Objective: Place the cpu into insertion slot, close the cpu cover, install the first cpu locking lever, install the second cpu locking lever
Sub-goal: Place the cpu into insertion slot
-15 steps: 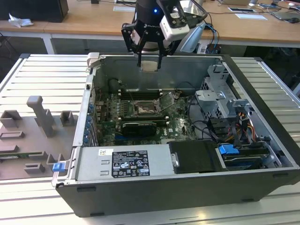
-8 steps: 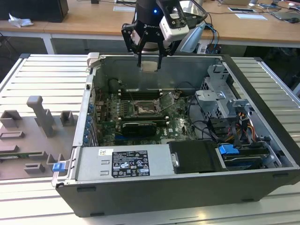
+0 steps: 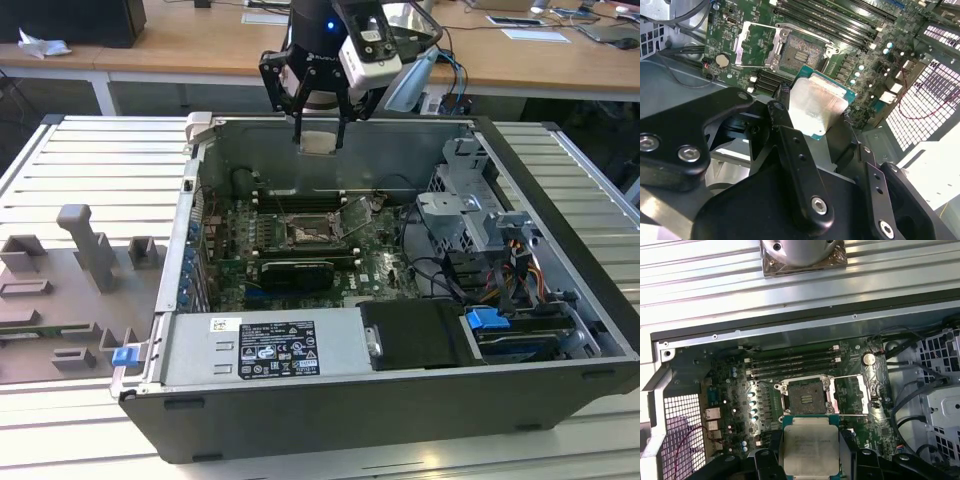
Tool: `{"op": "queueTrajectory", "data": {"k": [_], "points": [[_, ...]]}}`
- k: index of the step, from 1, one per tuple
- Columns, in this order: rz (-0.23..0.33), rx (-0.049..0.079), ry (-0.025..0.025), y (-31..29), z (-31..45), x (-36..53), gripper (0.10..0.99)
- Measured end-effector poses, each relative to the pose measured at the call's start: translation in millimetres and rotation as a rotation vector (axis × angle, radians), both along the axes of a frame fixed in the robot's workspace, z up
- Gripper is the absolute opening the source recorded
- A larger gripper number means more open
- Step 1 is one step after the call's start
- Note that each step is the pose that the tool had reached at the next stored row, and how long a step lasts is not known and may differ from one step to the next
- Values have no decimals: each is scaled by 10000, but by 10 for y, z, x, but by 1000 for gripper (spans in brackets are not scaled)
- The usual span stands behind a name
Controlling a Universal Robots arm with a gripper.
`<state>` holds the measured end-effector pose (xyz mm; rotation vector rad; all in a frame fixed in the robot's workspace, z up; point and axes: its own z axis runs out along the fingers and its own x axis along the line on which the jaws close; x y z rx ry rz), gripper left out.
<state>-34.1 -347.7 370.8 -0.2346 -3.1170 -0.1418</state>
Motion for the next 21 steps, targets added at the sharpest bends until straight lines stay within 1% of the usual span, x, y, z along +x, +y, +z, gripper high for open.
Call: {"op": "queueTrajectory", "data": {"k": [17,21], "points": [[-300,0,0,0,-15,0,533],[-541,0,-1,0,-24,0,533]]}}
